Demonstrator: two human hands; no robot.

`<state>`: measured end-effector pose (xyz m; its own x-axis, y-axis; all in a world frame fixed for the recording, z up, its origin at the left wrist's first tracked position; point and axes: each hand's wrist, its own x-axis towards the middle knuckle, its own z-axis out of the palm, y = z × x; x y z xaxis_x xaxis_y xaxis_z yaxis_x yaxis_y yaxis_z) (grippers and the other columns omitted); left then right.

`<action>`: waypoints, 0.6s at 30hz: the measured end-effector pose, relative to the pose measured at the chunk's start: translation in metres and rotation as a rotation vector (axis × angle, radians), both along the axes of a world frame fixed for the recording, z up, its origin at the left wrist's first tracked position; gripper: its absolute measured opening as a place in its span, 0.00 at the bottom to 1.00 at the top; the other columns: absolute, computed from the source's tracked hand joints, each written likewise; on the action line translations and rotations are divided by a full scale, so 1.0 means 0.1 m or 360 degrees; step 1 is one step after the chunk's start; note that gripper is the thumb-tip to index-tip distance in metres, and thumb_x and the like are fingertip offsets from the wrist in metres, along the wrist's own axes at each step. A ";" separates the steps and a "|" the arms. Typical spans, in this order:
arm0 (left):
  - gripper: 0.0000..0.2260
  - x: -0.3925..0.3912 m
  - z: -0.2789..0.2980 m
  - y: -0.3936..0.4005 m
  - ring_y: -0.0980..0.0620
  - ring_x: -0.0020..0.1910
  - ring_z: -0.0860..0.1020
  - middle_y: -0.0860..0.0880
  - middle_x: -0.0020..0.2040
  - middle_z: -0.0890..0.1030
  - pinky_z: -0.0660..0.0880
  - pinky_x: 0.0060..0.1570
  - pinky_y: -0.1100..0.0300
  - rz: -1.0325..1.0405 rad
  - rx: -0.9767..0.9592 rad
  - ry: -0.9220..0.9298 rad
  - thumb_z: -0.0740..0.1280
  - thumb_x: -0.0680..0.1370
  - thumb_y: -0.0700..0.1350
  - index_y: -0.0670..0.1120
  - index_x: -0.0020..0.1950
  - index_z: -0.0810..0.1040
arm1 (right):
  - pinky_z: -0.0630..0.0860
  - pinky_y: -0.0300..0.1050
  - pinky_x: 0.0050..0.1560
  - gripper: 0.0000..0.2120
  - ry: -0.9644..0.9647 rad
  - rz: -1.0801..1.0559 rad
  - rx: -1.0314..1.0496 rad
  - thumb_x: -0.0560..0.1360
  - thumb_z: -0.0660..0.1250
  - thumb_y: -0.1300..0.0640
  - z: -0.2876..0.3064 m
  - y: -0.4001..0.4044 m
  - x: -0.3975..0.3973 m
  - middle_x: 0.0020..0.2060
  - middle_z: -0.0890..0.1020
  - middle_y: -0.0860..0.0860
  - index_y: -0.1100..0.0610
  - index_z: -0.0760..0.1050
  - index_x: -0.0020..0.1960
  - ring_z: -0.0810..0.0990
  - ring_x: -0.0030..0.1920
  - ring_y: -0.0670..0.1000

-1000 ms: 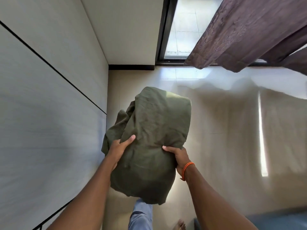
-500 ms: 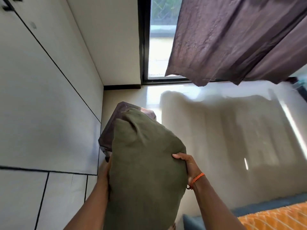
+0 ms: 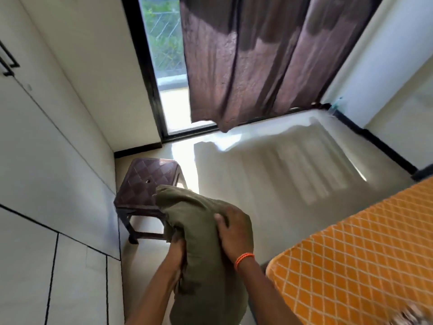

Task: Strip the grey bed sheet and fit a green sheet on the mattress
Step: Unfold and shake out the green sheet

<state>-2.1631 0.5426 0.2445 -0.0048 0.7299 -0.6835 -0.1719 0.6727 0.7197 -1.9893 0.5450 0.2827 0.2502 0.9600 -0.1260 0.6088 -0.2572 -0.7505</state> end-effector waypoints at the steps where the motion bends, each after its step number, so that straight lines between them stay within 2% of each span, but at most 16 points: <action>1: 0.15 0.06 -0.12 -0.10 0.42 0.69 0.78 0.43 0.63 0.83 0.82 0.55 0.53 -0.0016 0.0048 -0.0063 0.55 0.89 0.46 0.42 0.70 0.75 | 0.60 0.65 0.78 0.23 -0.0042 0.0078 -0.0037 0.82 0.55 0.35 0.09 -0.20 -0.10 0.78 0.65 0.43 0.36 0.66 0.76 0.61 0.79 0.51; 3: 0.14 0.27 -0.15 -0.39 0.53 0.62 0.82 0.48 0.55 0.84 0.81 0.42 0.67 0.0033 0.0121 -0.0110 0.53 0.89 0.44 0.45 0.65 0.77 | 0.48 0.74 0.78 0.33 -0.0135 0.0134 -0.0192 0.79 0.48 0.26 0.24 -0.64 -0.26 0.82 0.55 0.41 0.38 0.56 0.81 0.47 0.83 0.50; 5: 0.13 0.44 0.05 -0.74 0.50 0.59 0.82 0.50 0.55 0.80 0.79 0.40 0.69 -0.0003 0.0106 -0.0145 0.52 0.89 0.45 0.47 0.62 0.76 | 0.43 0.76 0.76 0.43 -0.0106 0.0058 -0.0271 0.74 0.47 0.20 0.36 -1.04 -0.32 0.83 0.49 0.41 0.40 0.50 0.83 0.41 0.83 0.49; 7: 0.17 0.62 0.44 -1.20 0.50 0.57 0.78 0.51 0.56 0.78 0.77 0.55 0.62 -0.0001 0.0187 -0.0278 0.48 0.89 0.50 0.46 0.67 0.72 | 0.43 0.78 0.76 0.51 -0.0084 0.0023 -0.0323 0.68 0.50 0.15 0.44 -1.42 -0.30 0.83 0.46 0.42 0.40 0.45 0.83 0.38 0.83 0.50; 8: 0.19 0.69 0.51 -1.41 0.49 0.59 0.76 0.51 0.56 0.77 0.71 0.63 0.58 -0.0021 0.0230 -0.0256 0.45 0.89 0.53 0.47 0.72 0.68 | 0.44 0.78 0.76 0.54 -0.0081 0.0006 -0.0342 0.65 0.52 0.14 0.46 -1.59 -0.27 0.83 0.44 0.43 0.39 0.42 0.83 0.37 0.83 0.52; 10: 0.23 0.77 0.68 -1.88 0.46 0.69 0.70 0.47 0.59 0.77 0.64 0.69 0.52 -0.0150 0.0384 0.0030 0.44 0.88 0.54 0.46 0.78 0.63 | 0.46 0.78 0.76 0.56 -0.0091 -0.0008 -0.0399 0.65 0.58 0.16 0.50 -1.99 -0.23 0.83 0.41 0.43 0.39 0.37 0.82 0.37 0.83 0.54; 11: 0.23 0.78 0.59 -2.03 0.44 0.72 0.69 0.46 0.63 0.76 0.64 0.69 0.51 -0.0220 0.0440 0.0112 0.46 0.89 0.53 0.44 0.79 0.64 | 0.48 0.77 0.76 0.55 -0.0083 -0.0022 -0.0423 0.67 0.61 0.19 0.50 -2.17 -0.21 0.83 0.40 0.44 0.39 0.36 0.82 0.38 0.83 0.55; 12: 0.21 0.83 0.51 -2.19 0.41 0.73 0.70 0.45 0.65 0.76 0.66 0.67 0.51 -0.0221 0.0327 0.0148 0.48 0.89 0.52 0.45 0.77 0.66 | 0.50 0.75 0.77 0.52 -0.0065 -0.0064 -0.0427 0.71 0.62 0.23 0.51 -2.40 -0.18 0.83 0.41 0.45 0.39 0.36 0.82 0.39 0.83 0.56; 13: 0.16 0.86 0.50 -2.34 0.40 0.71 0.72 0.46 0.63 0.78 0.70 0.66 0.51 -0.0289 0.0338 0.0167 0.52 0.89 0.50 0.48 0.71 0.71 | 0.52 0.73 0.78 0.48 -0.0047 -0.0128 -0.0411 0.75 0.62 0.27 0.52 -2.60 -0.14 0.83 0.42 0.45 0.39 0.36 0.82 0.41 0.83 0.56; 15: 0.06 0.94 0.37 -2.69 0.42 0.64 0.79 0.49 0.57 0.82 0.76 0.61 0.53 -0.0429 0.0418 0.0329 0.59 0.88 0.46 0.51 0.59 0.76 | 0.54 0.66 0.80 0.39 -0.0049 -0.0274 -0.0385 0.82 0.59 0.35 0.53 -3.01 -0.04 0.84 0.46 0.46 0.40 0.40 0.83 0.45 0.84 0.55; 18: 0.06 1.12 0.31 -3.22 0.43 0.53 0.82 0.46 0.49 0.84 0.79 0.53 0.54 -0.0502 0.0532 0.0472 0.63 0.86 0.42 0.48 0.53 0.79 | 0.60 0.59 0.81 0.30 -0.0060 -0.0460 -0.0264 0.84 0.58 0.42 0.41 -3.59 0.09 0.82 0.59 0.47 0.42 0.52 0.83 0.56 0.82 0.53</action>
